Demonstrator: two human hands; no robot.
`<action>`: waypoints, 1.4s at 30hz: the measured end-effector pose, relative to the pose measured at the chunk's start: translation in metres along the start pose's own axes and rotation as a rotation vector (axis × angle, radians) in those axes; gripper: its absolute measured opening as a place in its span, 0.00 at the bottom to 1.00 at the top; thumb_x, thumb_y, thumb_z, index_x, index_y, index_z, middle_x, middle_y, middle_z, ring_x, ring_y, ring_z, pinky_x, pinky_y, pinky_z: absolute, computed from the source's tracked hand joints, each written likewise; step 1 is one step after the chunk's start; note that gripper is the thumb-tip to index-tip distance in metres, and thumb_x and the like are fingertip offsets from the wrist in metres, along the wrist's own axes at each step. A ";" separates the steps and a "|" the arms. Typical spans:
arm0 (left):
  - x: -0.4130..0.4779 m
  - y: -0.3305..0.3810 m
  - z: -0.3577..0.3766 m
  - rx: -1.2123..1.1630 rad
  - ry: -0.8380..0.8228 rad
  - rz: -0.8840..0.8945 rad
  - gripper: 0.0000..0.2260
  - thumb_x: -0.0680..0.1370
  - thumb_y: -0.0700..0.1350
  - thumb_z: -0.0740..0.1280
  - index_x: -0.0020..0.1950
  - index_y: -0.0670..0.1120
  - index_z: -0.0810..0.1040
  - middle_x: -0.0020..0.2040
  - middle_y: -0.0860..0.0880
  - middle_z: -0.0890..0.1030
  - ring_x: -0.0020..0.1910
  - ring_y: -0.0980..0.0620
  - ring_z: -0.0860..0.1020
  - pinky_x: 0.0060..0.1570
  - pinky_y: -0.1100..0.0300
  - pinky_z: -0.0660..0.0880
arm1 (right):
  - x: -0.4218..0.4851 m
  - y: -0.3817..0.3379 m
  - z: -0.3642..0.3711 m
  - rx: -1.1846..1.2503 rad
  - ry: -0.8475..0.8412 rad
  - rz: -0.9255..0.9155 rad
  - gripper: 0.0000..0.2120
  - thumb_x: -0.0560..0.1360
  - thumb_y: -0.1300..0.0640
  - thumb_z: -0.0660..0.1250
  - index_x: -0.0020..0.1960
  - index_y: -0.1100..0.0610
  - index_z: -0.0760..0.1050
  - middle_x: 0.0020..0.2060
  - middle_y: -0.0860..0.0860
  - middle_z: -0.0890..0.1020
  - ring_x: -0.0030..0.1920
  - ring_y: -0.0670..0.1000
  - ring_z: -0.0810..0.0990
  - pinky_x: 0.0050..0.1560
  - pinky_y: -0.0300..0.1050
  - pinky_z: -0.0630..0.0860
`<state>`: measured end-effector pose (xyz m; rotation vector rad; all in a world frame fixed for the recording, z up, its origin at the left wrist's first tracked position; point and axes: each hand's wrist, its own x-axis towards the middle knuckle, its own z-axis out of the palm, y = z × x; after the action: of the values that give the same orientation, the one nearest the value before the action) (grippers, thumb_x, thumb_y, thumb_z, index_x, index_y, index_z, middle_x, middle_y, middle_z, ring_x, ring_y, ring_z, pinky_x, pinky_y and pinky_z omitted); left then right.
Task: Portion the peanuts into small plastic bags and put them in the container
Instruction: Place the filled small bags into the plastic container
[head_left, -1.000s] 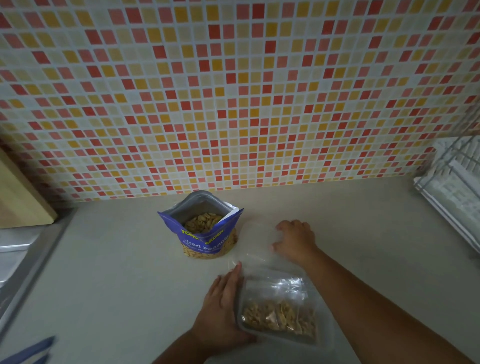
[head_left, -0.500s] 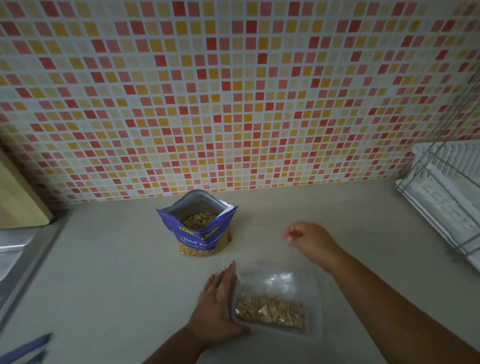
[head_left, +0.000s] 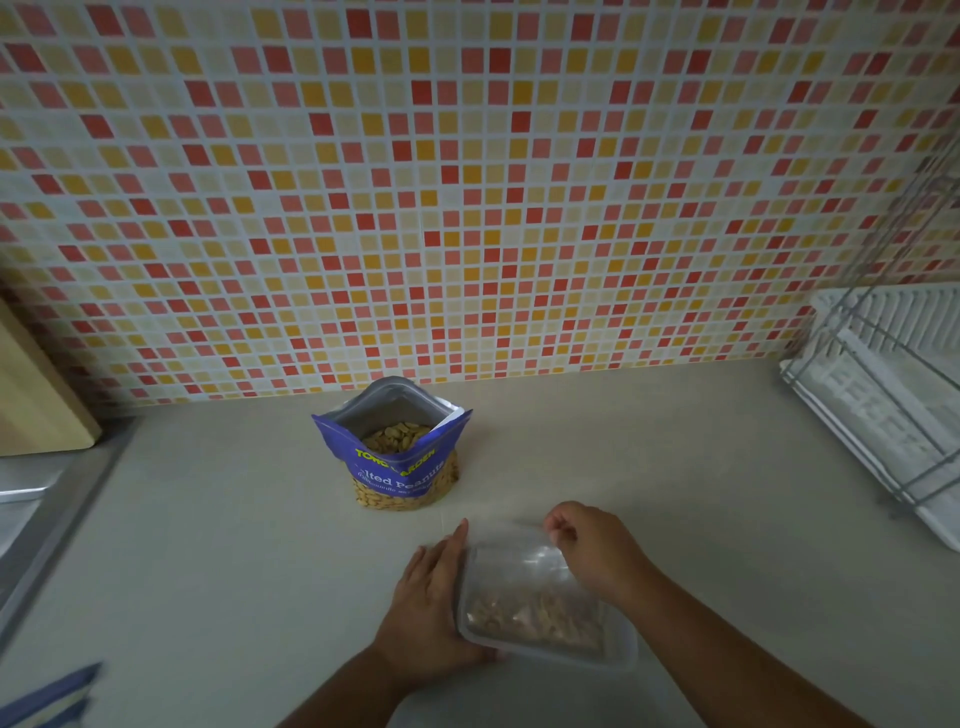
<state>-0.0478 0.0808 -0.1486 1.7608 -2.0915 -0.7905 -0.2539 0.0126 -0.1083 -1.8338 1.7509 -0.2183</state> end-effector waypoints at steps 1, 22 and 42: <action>0.000 0.000 0.000 -0.003 0.009 0.004 0.57 0.60 0.69 0.71 0.73 0.53 0.36 0.69 0.65 0.45 0.66 0.65 0.46 0.68 0.66 0.37 | 0.000 0.000 0.001 0.013 -0.002 -0.017 0.11 0.76 0.60 0.60 0.53 0.52 0.78 0.51 0.50 0.82 0.54 0.52 0.79 0.57 0.45 0.75; -0.005 -0.015 -0.008 -0.061 -0.033 0.122 0.50 0.64 0.56 0.71 0.72 0.60 0.37 0.70 0.68 0.41 0.74 0.59 0.42 0.73 0.61 0.45 | -0.023 0.005 0.005 -0.206 0.278 -0.194 0.23 0.69 0.63 0.57 0.62 0.57 0.77 0.58 0.51 0.80 0.58 0.56 0.79 0.60 0.45 0.74; 0.064 0.039 0.014 0.456 0.100 -0.016 0.30 0.80 0.56 0.41 0.65 0.43 0.75 0.65 0.46 0.77 0.64 0.48 0.75 0.69 0.56 0.46 | 0.021 0.016 0.018 -0.445 0.203 -0.187 0.35 0.79 0.40 0.36 0.60 0.52 0.79 0.60 0.51 0.81 0.61 0.54 0.80 0.63 0.49 0.60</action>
<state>-0.0999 0.0252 -0.1450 1.9872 -2.3214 -0.2272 -0.2557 -0.0017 -0.1372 -2.3698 1.8752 -0.0928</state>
